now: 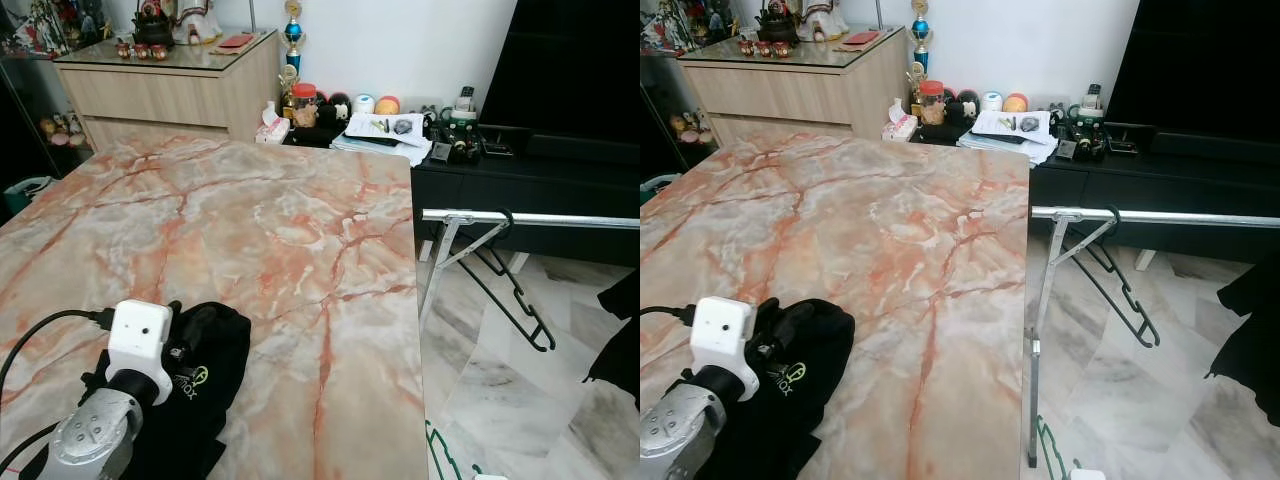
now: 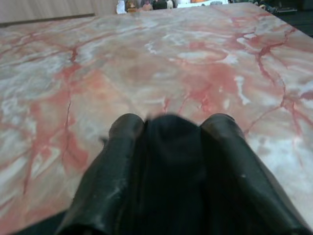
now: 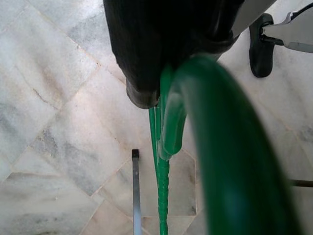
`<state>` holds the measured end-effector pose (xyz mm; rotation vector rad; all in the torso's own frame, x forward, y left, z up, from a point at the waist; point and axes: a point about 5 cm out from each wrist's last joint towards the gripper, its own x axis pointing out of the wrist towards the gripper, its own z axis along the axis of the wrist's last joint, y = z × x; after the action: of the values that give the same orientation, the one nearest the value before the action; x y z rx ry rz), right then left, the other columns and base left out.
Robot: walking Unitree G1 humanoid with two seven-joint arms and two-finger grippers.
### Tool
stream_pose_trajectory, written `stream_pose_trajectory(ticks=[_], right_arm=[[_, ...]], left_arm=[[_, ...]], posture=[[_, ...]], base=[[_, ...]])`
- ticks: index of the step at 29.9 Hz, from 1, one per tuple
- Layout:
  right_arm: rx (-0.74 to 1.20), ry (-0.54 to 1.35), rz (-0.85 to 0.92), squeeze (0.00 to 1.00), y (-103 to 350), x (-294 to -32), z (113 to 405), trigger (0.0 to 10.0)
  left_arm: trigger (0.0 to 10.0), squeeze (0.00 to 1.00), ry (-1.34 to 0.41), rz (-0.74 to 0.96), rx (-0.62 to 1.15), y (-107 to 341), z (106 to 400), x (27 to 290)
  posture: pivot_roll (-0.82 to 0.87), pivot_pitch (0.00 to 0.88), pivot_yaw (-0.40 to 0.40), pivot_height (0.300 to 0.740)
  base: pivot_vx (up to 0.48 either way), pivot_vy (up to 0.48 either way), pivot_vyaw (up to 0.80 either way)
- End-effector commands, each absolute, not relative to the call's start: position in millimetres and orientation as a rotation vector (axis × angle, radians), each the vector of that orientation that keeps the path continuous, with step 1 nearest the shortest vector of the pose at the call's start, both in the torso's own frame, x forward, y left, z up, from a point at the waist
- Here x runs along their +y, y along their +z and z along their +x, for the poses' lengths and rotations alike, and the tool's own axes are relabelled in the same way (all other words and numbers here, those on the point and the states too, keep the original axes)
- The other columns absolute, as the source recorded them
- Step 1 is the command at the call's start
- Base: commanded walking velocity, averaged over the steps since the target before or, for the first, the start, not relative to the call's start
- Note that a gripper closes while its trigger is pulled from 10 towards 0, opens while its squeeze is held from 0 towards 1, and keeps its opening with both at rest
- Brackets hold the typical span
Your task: Hang hanger
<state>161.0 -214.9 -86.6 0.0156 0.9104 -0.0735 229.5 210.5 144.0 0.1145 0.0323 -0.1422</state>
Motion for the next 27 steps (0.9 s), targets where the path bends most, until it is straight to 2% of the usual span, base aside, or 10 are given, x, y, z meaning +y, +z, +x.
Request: stream_pose_trajectory(ticks=[1, 7, 8, 13, 27], right_arm=[[0.905, -0.076, 0.024, 0.0, -86.6, -213.5, 161.6, 10.0], [0.909, -0.083, 0.016, 0.0, -85.8, -222.0, 158.8, 10.0], [0.907, -0.078, 0.015, 0.0, -86.3, -215.9, 161.1, 10.0], [0.905, -0.074, 0.015, 0.0, -86.7, -209.9, 163.1, 10.0], [0.908, -0.076, 0.008, 0.0, -87.3, -206.9, 163.3, 10.0]], left_arm=[[10.0, 1.0, -0.118, 0.121, -0.008, 153.6, 225.7, 216.1], [10.0, 1.0, -0.061, 0.102, -0.062, 163.8, 224.7, 220.5], [10.0, 0.0, -0.079, 0.09, -0.067, 162.9, 225.8, 215.4], [10.0, 0.0, -0.148, 0.091, -0.088, 164.6, 226.9, 202.4], [10.0, 0.0, -0.143, 0.085, -0.107, 167.0, 228.0, 200.8]], posture=[[0.18, 0.063, -0.004, 0.74], [0.18, 0.065, -0.007, 0.74], [0.17, 0.066, -0.006, 0.74], [0.17, 0.066, -0.004, 0.74], [0.17, 0.064, -0.002, 0.74]], base=[[0.0, 0.0, 0.0], [0.0, 0.0, 0.0], [0.0, 0.0, 0.0], [0.0, 0.0, 0.0], [0.0, -0.472, 0.0]])
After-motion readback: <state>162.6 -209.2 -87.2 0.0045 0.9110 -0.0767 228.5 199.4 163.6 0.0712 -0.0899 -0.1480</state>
